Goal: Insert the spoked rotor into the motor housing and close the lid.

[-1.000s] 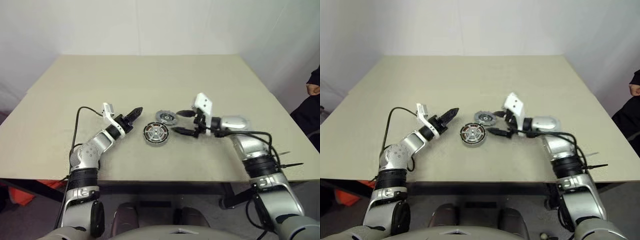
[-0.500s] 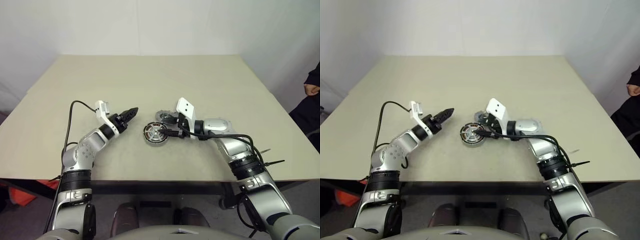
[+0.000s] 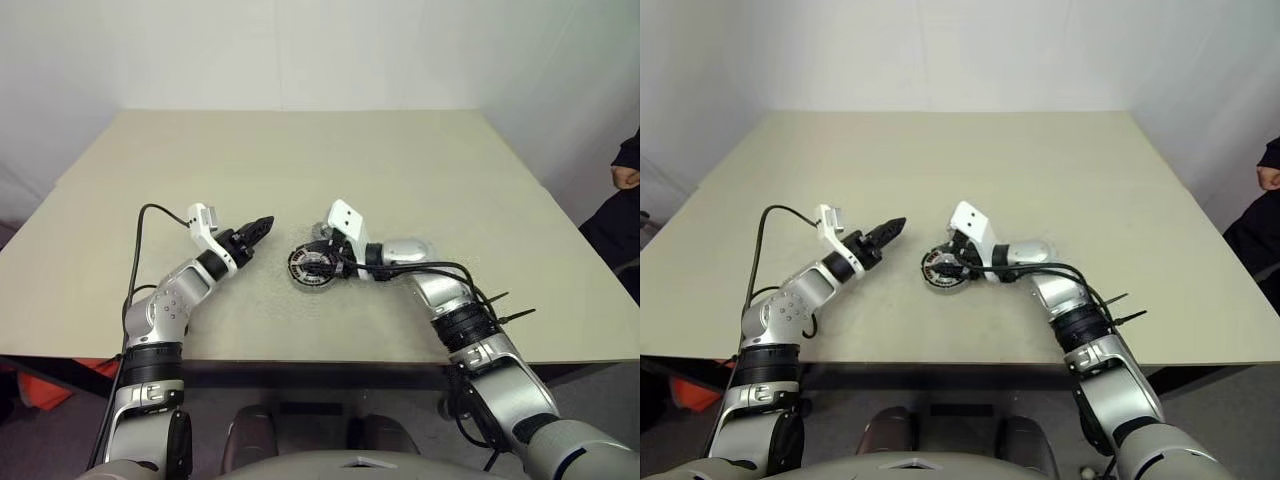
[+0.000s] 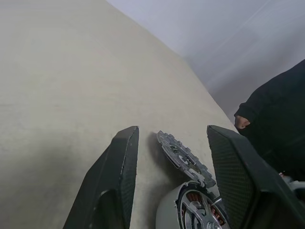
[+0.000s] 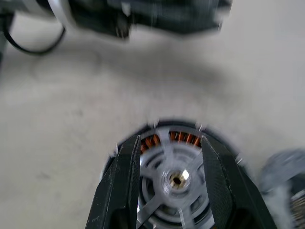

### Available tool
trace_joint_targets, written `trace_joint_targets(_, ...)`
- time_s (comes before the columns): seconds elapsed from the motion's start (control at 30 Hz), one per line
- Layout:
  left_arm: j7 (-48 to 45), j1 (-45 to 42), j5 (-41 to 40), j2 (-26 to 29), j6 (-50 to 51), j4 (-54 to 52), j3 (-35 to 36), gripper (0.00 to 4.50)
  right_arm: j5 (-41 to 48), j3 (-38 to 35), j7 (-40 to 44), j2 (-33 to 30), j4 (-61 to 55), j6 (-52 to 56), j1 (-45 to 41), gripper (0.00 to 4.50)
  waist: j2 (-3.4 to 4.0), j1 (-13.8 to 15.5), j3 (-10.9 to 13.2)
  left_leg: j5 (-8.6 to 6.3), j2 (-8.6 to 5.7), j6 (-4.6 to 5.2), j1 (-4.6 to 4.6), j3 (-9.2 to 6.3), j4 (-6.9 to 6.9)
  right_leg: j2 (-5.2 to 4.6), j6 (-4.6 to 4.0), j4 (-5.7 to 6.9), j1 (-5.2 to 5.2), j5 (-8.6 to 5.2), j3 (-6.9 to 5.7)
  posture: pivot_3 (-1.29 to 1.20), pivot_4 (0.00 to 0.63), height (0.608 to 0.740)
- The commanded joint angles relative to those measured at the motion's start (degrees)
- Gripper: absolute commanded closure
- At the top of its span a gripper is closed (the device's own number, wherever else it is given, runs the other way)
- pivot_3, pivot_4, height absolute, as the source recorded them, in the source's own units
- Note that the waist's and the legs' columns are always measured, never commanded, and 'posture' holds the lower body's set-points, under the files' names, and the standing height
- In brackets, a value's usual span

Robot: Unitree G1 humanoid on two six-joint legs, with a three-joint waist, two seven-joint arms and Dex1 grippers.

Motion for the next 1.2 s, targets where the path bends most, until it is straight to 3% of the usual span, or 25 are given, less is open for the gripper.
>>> trace_joint_targets(0.03,0.36,-0.08,0.03,0.34,-1.11,-2.15,0.55,2.09,-1.32,-0.43,-1.23,-0.11,1.70,-1.94,-0.25,2.30,-0.01,-0.03,0.00,0.00,0.00,0.00,0.01,0.00,0.00,-0.01,0.00,0.00,0.00,0.00,0.01,0.00,0.000,0.740)
trace_joint_targets(0.43,0.56,-0.36,0.23,0.06,-1.10,-1.64,0.36,2.09,1.99,-2.68,0.88,-1.36,-5.38,-0.65,-1.44,2.30,-0.01,-0.02,0.00,0.02,-0.01,-0.03,0.08,-0.01,0.00,0.03,0.01,0.04,0.06,0.00,0.01,0.00,0.000,0.740)
trace_joint_targets(0.8,1.04,-0.30,0.44,-0.21,-1.30,-1.70,0.44,2.09,-1.80,-0.67,-0.96,0.02,3.24,-3.86,-1.21,2.30,-0.02,-0.04,-0.01,0.02,0.00,-0.03,0.15,-0.01,0.01,0.02,0.00,0.04,0.12,0.00,0.01,0.00,0.000,0.740)
trace_joint_targets(1.07,1.02,-0.17,0.67,-0.40,-1.47,-1.99,-0.15,2.09,1.86,-4.73,1.96,-2.42,-2.66,-5.25,-3.76,2.30,-0.01,-0.01,-0.01,0.02,-0.01,-0.03,0.09,-0.01,0.01,0.02,0.00,0.05,0.08,0.01,0.01,0.00,0.000,0.740)
trace_joint_targets(1.2,-0.26,0.60,3.77,1.11,-1.06,-3.84,-4.40,2.09,2.14,-5.38,6.61,-6.55,-3.17,-6.67,-5.71,2.30,-0.02,0.02,-0.01,0.02,0.01,-0.03,0.08,-0.01,0.01,0.03,0.00,0.06,0.06,0.01,0.01,0.00,0.000,0.740)
